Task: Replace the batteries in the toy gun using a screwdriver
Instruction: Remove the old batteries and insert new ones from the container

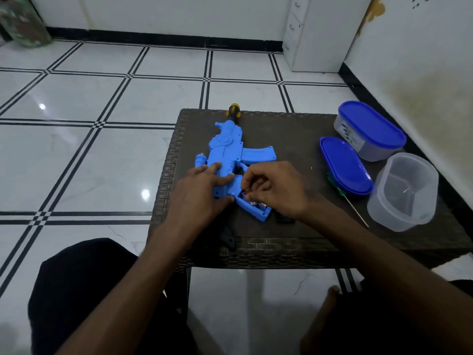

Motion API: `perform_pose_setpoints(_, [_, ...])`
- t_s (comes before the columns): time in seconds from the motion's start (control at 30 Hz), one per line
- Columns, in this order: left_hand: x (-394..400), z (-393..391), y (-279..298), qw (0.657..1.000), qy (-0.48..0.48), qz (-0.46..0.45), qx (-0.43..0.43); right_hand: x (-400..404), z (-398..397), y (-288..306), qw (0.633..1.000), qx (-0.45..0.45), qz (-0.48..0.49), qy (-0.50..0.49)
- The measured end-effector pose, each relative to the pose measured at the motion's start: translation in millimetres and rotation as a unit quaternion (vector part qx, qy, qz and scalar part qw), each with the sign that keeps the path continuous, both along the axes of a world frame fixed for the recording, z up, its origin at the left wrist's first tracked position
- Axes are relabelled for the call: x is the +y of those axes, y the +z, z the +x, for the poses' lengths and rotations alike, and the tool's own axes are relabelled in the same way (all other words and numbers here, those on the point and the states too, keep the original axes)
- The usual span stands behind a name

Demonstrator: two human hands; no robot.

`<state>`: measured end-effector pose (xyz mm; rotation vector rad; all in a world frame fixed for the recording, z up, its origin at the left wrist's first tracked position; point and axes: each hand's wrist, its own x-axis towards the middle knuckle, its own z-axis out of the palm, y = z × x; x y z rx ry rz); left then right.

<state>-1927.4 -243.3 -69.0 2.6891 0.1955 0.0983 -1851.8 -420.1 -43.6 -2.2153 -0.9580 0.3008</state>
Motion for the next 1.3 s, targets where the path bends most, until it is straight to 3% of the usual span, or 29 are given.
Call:
perform_pose_setpoints(0.17, [0, 1, -2, 1.0, 0.007, 0.006, 0.004, -2, -3, -7, 0.999, -0.016, -0.033, 0.011])
perform_pose_setpoints(0.37, [1, 3, -7, 1.0, 0.009, -0.001, -0.005, -1, -11, -18, 0.982, -0.161, -0.077, 0.068])
perform_pose_setpoints(0.63, [3, 5, -9, 1.0, 0.009, -0.003, -0.005, -5, -9, -15, 0.966, -0.187, -0.149, 0.093])
perform_pose_setpoints(1.03, [1, 3, -7, 1.0, 0.006, 0.003, -0.001, -13, -13, -11, 0.962, -0.179, -0.181, 0.099])
perform_pose_setpoints(1.3, [1, 2, -4, 1.0, -0.005, 0.007, -0.006, -69, -1, 6, 0.984, -0.136, -0.102, -0.059])
